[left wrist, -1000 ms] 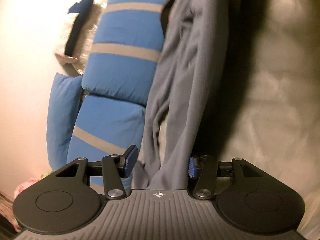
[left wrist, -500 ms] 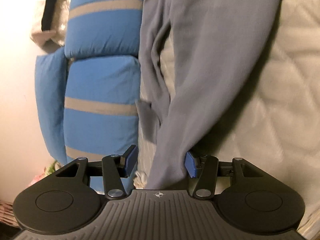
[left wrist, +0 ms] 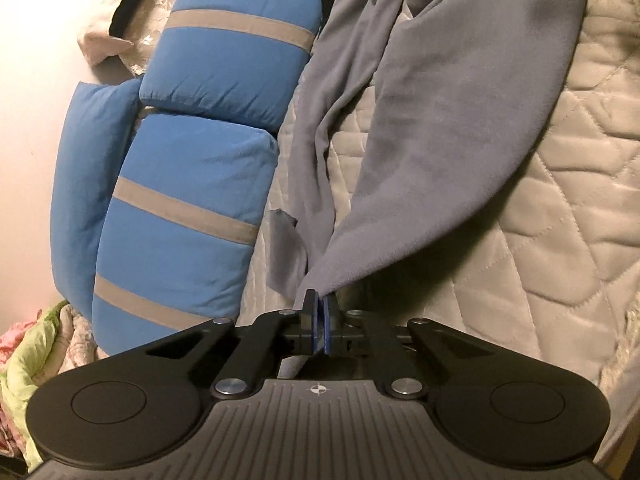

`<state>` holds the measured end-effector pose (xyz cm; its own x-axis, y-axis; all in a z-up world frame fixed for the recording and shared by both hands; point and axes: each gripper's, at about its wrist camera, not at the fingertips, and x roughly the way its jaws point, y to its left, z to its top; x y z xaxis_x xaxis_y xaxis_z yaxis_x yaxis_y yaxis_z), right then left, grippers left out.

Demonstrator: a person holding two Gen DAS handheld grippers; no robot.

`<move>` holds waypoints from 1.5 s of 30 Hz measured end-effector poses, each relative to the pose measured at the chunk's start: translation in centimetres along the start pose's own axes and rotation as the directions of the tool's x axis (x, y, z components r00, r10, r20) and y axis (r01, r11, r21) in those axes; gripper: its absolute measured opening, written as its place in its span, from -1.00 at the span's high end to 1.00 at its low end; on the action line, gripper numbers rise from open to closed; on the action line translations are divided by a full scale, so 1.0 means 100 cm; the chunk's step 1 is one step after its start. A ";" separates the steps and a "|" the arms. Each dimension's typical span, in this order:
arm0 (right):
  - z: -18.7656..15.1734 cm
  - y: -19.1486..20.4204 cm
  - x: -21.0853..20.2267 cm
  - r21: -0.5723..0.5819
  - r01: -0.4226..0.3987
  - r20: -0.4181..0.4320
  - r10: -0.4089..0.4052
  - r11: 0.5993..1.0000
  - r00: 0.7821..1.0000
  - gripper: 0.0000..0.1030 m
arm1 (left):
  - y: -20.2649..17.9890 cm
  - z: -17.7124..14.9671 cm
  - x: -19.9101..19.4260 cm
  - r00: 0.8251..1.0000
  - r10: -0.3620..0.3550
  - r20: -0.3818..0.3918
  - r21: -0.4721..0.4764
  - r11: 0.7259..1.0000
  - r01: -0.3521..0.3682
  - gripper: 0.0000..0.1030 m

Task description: Fold clothes

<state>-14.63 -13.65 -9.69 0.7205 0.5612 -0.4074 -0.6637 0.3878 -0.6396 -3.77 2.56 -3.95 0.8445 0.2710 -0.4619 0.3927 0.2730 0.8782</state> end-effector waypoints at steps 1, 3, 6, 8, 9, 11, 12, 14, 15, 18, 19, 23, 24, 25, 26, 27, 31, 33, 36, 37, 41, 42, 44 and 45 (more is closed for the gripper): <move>0.008 0.008 0.010 -0.014 0.026 0.007 -0.026 1.000 1.000 -0.61 | 0.003 -0.001 -0.003 1.000 -0.012 0.003 -0.012 1.000 0.012 0.95; 0.025 0.022 0.031 -0.018 0.070 0.028 -0.070 0.997 0.997 -0.61 | 0.006 -0.005 -0.008 0.999 -0.038 0.009 -0.054 0.998 0.039 0.95; 0.049 0.042 0.061 -0.021 0.132 0.060 -0.131 0.991 0.990 -0.61 | 0.018 -0.007 -0.011 0.996 -0.082 0.029 -0.133 0.988 0.085 0.95; 0.066 0.053 0.082 -0.044 0.178 0.083 -0.174 0.983 0.981 -0.61 | 0.025 -0.010 -0.015 0.993 -0.109 0.046 -0.181 0.977 0.116 0.95; 0.074 0.058 0.093 -0.057 0.203 0.092 -0.197 0.978 0.976 -0.58 | 0.027 -0.011 -0.017 0.991 -0.123 0.058 -0.196 0.972 0.132 0.95; 0.086 0.063 0.113 -0.089 0.256 0.100 -0.247 0.963 0.964 -0.34 | 0.032 -0.014 -0.019 0.986 -0.146 0.078 -0.227 0.961 0.161 0.95; 0.091 0.061 0.118 -0.090 0.268 0.098 -0.259 0.959 0.961 0.21 | 0.034 -0.016 -0.019 0.984 -0.158 0.088 -0.242 0.954 0.175 0.95; 0.101 0.046 0.120 -0.038 0.254 0.079 -0.251 0.966 0.965 0.72 | 0.037 -0.021 -0.019 0.978 -0.176 0.114 -0.266 0.943 0.201 0.94; 0.105 0.038 0.122 -0.012 0.247 0.070 -0.246 0.969 0.967 0.86 | 0.037 -0.025 -0.019 0.978 -0.168 0.121 -0.269 0.943 0.195 0.91; 0.116 0.017 0.120 0.047 0.240 0.060 -0.242 0.970 0.968 0.92 | 0.033 -0.038 -0.017 0.981 -0.136 0.137 -0.277 0.946 0.170 0.86; 0.119 0.011 0.119 0.057 0.240 0.062 -0.243 0.969 0.968 0.92 | 0.034 -0.041 -0.013 0.982 -0.130 0.135 -0.277 0.947 0.164 0.82; 0.125 -0.006 0.116 0.074 0.233 0.075 -0.239 0.970 0.968 0.92 | 0.019 -0.063 -0.008 0.991 -0.067 0.117 -0.257 0.962 0.095 0.25; 0.127 -0.008 0.116 0.075 0.233 0.079 -0.238 0.970 0.968 0.92 | 0.015 -0.067 -0.005 0.993 -0.057 0.108 -0.257 0.963 0.083 0.23; 0.128 -0.010 0.116 0.078 0.235 0.081 -0.241 0.969 0.967 0.92 | 0.011 -0.072 -0.003 0.994 -0.047 0.099 -0.258 0.964 0.071 0.23; 0.128 -0.012 0.117 0.083 0.237 0.081 -0.243 0.968 0.967 0.92 | 0.008 -0.077 0.000 0.995 -0.040 0.090 -0.260 0.964 0.063 0.23; 0.128 -0.014 0.116 0.088 0.237 0.078 -0.244 0.968 0.967 0.92 | 0.005 -0.080 0.003 0.996 -0.050 0.079 -0.266 0.961 0.069 0.23; 0.128 -0.019 0.116 0.105 0.234 0.070 -0.242 0.967 0.968 0.92 | -0.001 -0.091 0.012 0.998 -0.049 0.036 -0.310 0.949 0.057 0.23; 0.128 -0.019 0.115 0.109 0.231 0.069 -0.239 0.967 0.969 0.92 | -0.004 -0.094 0.015 0.999 -0.045 0.022 -0.321 0.946 0.050 0.23; 0.128 -0.018 0.113 0.112 0.229 0.067 -0.237 0.967 0.969 0.92 | -0.003 -0.097 0.017 0.999 -0.051 0.018 -0.375 0.926 0.053 0.23; 0.128 -0.018 0.113 0.114 0.226 0.065 -0.234 0.968 0.970 0.92 | -0.001 -0.098 0.018 0.999 -0.049 0.006 -0.394 0.918 0.047 0.24; 0.129 -0.015 0.113 0.114 0.207 0.066 -0.215 0.972 0.974 0.92 | 0.012 -0.103 0.021 0.998 0.026 -0.063 -0.440 0.896 -0.051 0.67; 0.130 -0.014 0.112 0.113 0.201 0.068 -0.209 0.973 0.975 0.92 | 0.017 -0.104 0.021 0.996 0.044 -0.079 -0.446 0.892 -0.075 0.88; 0.131 -0.011 0.112 0.108 0.189 0.073 -0.197 0.976 0.978 0.92 | 0.026 -0.107 0.021 0.994 0.063 -0.091 -0.438 0.894 -0.097 0.94; 0.131 -0.010 0.113 0.108 0.183 0.075 -0.192 0.977 0.979 0.92 | 0.031 -0.108 0.021 0.993 0.073 -0.095 -0.426 0.899 -0.107 0.95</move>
<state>-8.50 1.88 -5.12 0.8173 0.5295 -0.2271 -0.5381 0.5606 -0.6294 -4.68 13.96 -3.50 0.8326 0.3766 -0.4061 0.1076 0.6093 0.7856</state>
